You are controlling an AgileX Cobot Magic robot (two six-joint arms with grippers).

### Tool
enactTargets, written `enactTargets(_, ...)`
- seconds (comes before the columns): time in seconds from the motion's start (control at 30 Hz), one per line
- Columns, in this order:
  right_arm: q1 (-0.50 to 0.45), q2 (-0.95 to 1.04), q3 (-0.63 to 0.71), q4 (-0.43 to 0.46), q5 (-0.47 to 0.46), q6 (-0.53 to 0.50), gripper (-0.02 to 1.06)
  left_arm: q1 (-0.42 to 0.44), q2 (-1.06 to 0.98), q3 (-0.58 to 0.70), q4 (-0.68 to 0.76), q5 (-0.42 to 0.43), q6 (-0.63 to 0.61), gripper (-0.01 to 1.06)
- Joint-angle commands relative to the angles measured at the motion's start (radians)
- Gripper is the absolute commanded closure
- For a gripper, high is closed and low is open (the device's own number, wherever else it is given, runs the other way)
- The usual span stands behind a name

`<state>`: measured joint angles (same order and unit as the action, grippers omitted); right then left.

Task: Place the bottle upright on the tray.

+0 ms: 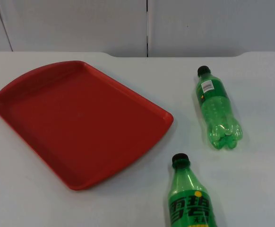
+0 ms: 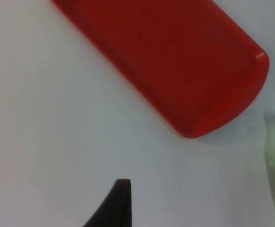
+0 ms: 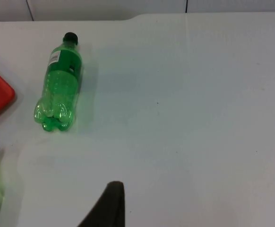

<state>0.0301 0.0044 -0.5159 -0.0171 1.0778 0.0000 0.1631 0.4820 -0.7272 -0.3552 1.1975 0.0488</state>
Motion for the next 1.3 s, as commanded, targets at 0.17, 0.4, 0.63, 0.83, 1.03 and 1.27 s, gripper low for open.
enactTargets(0.17, 0.003, -0.004, 0.002, 0.002, 0.001, 0.008, -0.01, 0.000, 0.077, -0.005, -0.021, 0.002, 0.026, 0.00)
enactTargets(0.4, 0.003, -0.004, 0.002, 0.002, 0.001, 0.008, -0.01, 0.000, 0.112, -0.005, -0.035, -0.002, 0.037, 0.00)
enactTargets(0.63, 0.003, -0.004, 0.002, 0.000, 0.001, 0.008, -0.01, -0.004, 0.154, -0.005, -0.045, -0.006, 0.044, 0.00)
enactTargets(0.83, 0.003, -0.004, 0.002, 0.000, 0.001, 0.008, -0.01, -0.058, 0.220, -0.005, -0.019, -0.003, 0.044, 0.00)
enactTargets(1.03, 0.003, -0.004, 0.002, 0.000, 0.001, 0.008, -0.01, -0.075, 0.304, -0.005, 0.034, 0.000, 0.034, 0.04)
enactTargets(1.27, 0.003, -0.004, 0.002, 0.000, 0.001, 0.008, -0.01, -0.075, 0.349, -0.005, 0.015, -0.018, 0.044, 0.04)
